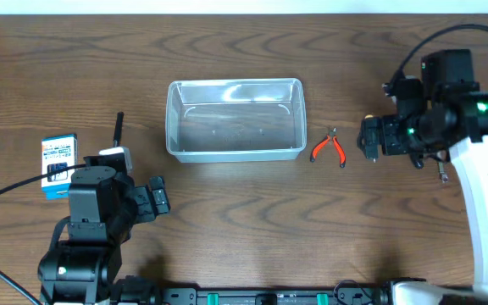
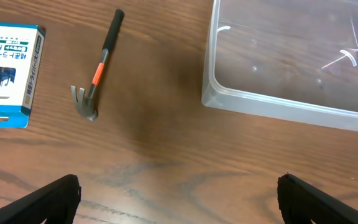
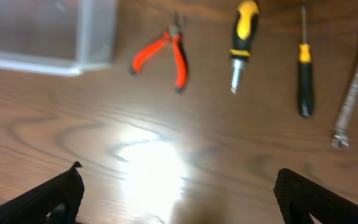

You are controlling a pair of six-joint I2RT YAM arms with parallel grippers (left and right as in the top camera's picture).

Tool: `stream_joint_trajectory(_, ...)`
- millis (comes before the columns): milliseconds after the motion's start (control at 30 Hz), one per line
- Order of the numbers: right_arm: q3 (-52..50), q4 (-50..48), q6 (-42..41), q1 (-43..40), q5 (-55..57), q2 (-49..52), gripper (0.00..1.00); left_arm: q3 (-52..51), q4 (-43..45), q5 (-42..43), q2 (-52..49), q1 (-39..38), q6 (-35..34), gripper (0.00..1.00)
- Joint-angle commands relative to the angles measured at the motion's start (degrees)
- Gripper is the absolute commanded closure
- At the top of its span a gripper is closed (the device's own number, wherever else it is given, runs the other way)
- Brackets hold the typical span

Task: Pack container
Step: 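Move the right gripper over the red pliers and lower onto them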

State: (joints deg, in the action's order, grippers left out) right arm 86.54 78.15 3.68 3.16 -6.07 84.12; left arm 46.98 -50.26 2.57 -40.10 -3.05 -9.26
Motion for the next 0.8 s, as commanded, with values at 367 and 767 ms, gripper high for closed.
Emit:
stream_joint_trajectory(367,-4.7,-7.3,4.1,6.3,5.2,16.4,0.01,1.2,-0.3,-0.7,0.3,0.1,-0.9,0.02)
stream_joint_trajectory(767,-18.3,-24.0,6.9,6.3,1.4,17.3,0.01,1.2,-0.2,-0.7,0.3,0.1,-0.9,0.02)
